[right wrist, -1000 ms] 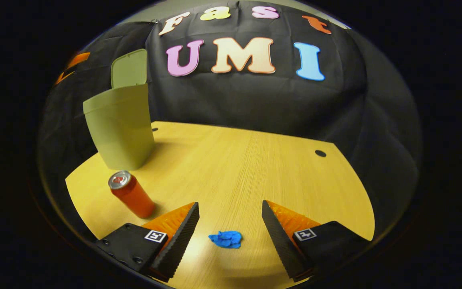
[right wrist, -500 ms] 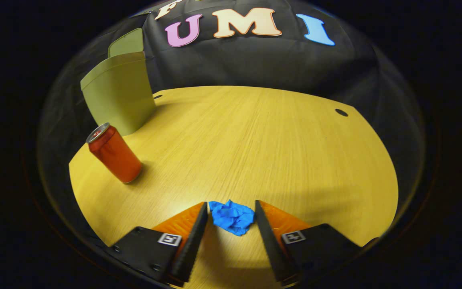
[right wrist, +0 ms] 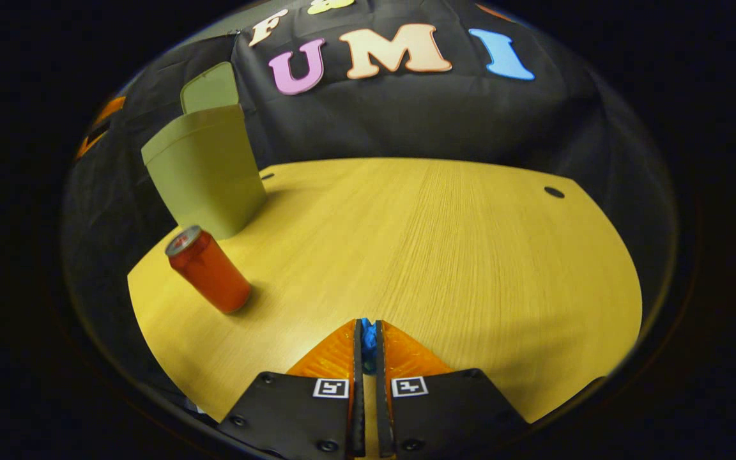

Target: Press the lid of the desktop garbage bin to open it, pick up the crumpled paper on the desktop and throw it into the bin, then pick up the pop can on the desktop and drop it into the bin, and finally close the garbage bin lid.

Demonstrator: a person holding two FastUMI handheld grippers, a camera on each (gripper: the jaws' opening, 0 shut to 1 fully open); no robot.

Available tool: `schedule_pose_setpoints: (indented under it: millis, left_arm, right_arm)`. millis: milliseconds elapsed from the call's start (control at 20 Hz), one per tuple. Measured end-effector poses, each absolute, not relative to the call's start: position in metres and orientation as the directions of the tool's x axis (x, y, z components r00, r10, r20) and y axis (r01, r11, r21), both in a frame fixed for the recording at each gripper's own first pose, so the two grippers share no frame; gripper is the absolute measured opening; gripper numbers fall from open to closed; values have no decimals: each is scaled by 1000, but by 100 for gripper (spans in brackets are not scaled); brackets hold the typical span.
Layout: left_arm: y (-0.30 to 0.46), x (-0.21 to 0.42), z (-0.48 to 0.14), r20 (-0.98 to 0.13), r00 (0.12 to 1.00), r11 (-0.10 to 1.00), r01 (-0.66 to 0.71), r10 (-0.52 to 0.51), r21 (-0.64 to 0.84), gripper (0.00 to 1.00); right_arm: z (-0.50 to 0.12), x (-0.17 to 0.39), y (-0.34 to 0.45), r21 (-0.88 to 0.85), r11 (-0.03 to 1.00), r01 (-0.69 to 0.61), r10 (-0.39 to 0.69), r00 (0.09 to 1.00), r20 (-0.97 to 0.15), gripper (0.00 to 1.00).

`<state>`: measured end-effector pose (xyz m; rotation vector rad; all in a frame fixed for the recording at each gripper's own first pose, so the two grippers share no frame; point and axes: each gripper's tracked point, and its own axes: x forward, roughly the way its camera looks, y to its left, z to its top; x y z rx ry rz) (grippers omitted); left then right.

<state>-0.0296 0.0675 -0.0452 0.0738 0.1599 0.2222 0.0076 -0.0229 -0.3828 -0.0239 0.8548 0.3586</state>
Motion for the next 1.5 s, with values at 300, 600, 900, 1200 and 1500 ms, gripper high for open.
schedule_pose_setpoints:
  millis: [300,600,900,1200,1500]
  left_arm:
    - [108,-16,-59,-167,968,983,-182,186,39,93]
    - [162,-11,-92,-214,969,993,-119,120,21,93]
    - [217,-24,-114,-245,960,991,-136,133,4,99]
    - [243,-45,-129,-297,941,986,-163,164,28,93]
    - [250,-46,-130,-298,938,984,-172,175,36,99]
  right_arm:
    - [-275,59,40,103,940,-325,325,763,-559,10]
    - [-162,113,147,87,929,-361,368,865,-341,10]
    - [-123,152,274,161,879,-448,475,849,-231,9]
    - [-143,154,347,396,783,-480,594,766,-245,9]
    - [-145,159,364,451,759,-470,611,754,-242,36]
